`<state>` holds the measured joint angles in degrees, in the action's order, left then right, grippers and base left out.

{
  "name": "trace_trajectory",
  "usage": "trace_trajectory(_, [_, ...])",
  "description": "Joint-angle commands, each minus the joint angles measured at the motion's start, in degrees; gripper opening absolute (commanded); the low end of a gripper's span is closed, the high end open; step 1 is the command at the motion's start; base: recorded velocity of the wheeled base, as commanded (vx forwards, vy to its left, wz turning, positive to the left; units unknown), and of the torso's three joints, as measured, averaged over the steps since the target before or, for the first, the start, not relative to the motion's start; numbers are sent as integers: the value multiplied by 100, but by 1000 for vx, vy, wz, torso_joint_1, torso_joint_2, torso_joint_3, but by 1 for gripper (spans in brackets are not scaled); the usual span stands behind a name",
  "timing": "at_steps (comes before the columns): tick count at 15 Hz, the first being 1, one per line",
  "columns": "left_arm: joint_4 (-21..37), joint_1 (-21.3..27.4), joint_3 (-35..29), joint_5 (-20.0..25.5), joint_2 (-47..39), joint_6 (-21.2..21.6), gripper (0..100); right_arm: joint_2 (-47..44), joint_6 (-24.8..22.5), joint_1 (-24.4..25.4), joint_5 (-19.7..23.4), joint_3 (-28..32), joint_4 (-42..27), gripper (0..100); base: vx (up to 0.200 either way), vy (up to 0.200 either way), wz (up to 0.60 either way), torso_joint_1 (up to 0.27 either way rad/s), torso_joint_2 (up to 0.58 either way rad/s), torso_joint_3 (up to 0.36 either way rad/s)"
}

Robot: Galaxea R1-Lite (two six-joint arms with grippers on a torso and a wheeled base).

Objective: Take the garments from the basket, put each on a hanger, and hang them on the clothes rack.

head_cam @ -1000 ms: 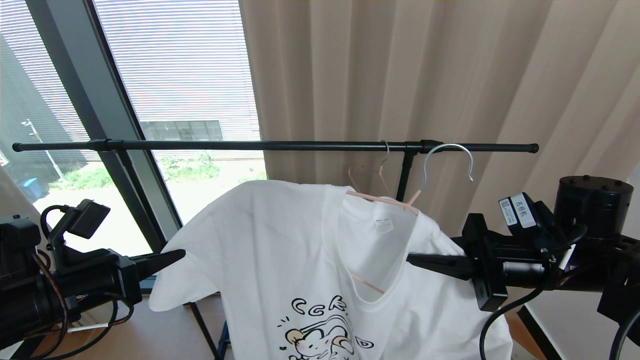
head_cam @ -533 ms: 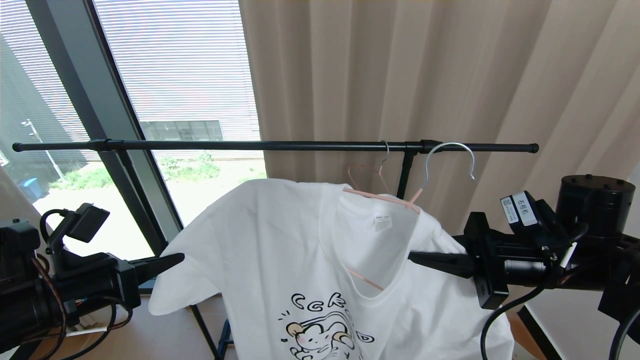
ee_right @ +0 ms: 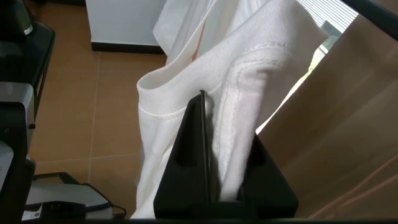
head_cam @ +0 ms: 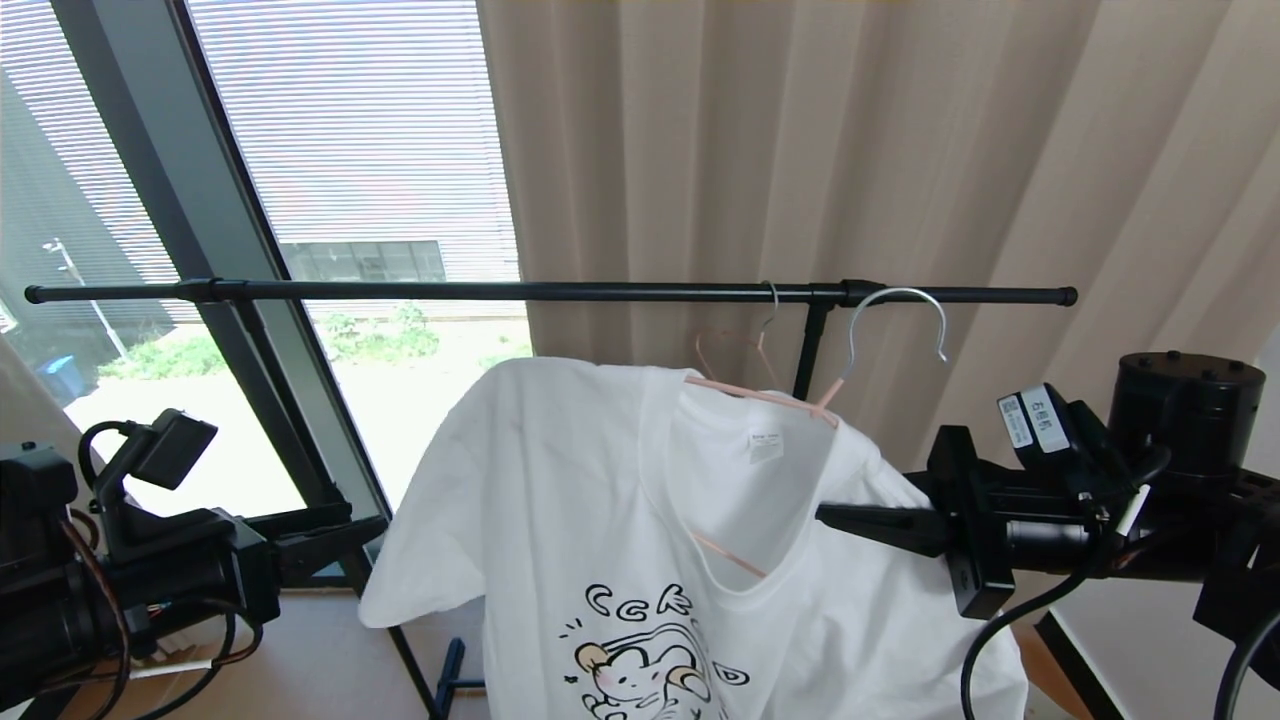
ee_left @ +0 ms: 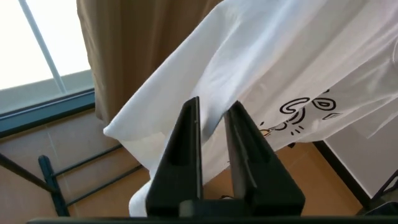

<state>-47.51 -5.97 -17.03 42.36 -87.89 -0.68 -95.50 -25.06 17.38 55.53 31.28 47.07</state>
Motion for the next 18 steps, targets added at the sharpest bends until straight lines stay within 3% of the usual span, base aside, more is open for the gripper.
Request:
trace_trajectory(1, [-4, 17, 16, 44, 176, -195, 100, -21, -7, 2, -7, -17, -5, 0, 0, 0, 0, 0, 0, 0])
trace_trajectory(3, [-4, 132, -99, 369, 633, -960, 100, -285, -42, 195, -33, -43, -5, 0, 0, 0, 0, 0, 0, 0])
trace_trajectory(7, [180, 466, -942, 457, 774, -1153, 100, -689, -262, 459, -42, -78, -5, 0, 0, 0, 0, 0, 0, 0])
trace_trajectory(10, [1859, 931, -2164, 334, 967, -1013, 100, -812, -543, 617, -60, -157, -13, 0, 0, 0, 0, 0, 0, 0])
trace_trajectory(13, [2764, 1388, -2700, 35, 958, -37, 100, -821, -570, 784, -60, -237, -13, 0, 0, 0, 0, 0, 0, 0])
trace_trajectory(18, [3090, 2004, -2674, 35, 501, 2204, 100, -786, -693, 898, -68, -307, -13, 0, 0, 0, 0, 0, 0, 0])
